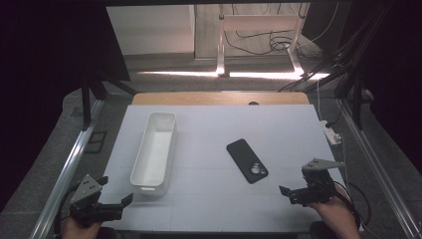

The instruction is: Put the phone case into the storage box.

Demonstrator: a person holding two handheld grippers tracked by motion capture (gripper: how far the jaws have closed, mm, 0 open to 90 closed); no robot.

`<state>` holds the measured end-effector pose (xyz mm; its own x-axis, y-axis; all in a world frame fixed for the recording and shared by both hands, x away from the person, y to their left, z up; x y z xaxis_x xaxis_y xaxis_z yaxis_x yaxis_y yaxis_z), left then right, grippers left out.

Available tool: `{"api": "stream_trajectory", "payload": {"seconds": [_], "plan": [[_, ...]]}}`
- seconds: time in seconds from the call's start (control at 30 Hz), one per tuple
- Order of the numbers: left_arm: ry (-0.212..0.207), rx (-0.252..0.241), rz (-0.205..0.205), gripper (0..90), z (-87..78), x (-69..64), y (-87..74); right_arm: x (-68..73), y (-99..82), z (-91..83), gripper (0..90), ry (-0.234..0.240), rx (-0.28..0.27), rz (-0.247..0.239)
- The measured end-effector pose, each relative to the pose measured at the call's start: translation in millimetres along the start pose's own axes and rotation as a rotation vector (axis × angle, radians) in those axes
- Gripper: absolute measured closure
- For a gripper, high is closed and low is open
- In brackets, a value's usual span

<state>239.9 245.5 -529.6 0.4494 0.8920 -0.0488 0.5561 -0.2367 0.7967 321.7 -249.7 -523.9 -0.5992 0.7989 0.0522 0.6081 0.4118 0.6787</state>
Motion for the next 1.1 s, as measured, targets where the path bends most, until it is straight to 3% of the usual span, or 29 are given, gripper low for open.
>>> {"api": "stream_trajectory", "payload": {"seconds": [0.3, 1.1], "plan": [[-0.004, -0.004, -0.004, 0.0, -0.1, 0.1, 0.1, 2.1, 7.1, 5.5, 0.0, 0.029, 0.011, -0.026], [-0.009, -0.005, -0.004, 0.0, -0.3, -0.3, 0.0, 0.8, 36.4, 24.9, 0.0, 0.032, 0.035, -0.060]]}}
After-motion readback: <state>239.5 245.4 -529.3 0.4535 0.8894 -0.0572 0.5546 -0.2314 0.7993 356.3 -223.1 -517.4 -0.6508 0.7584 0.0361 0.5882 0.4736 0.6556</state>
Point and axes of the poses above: each handheld gripper's, and its own axes: z roughly forward along the jaws, y roughly out of its top, x roughly to its left, the point moved 10 cm from there along z, roughly forward along the jaws
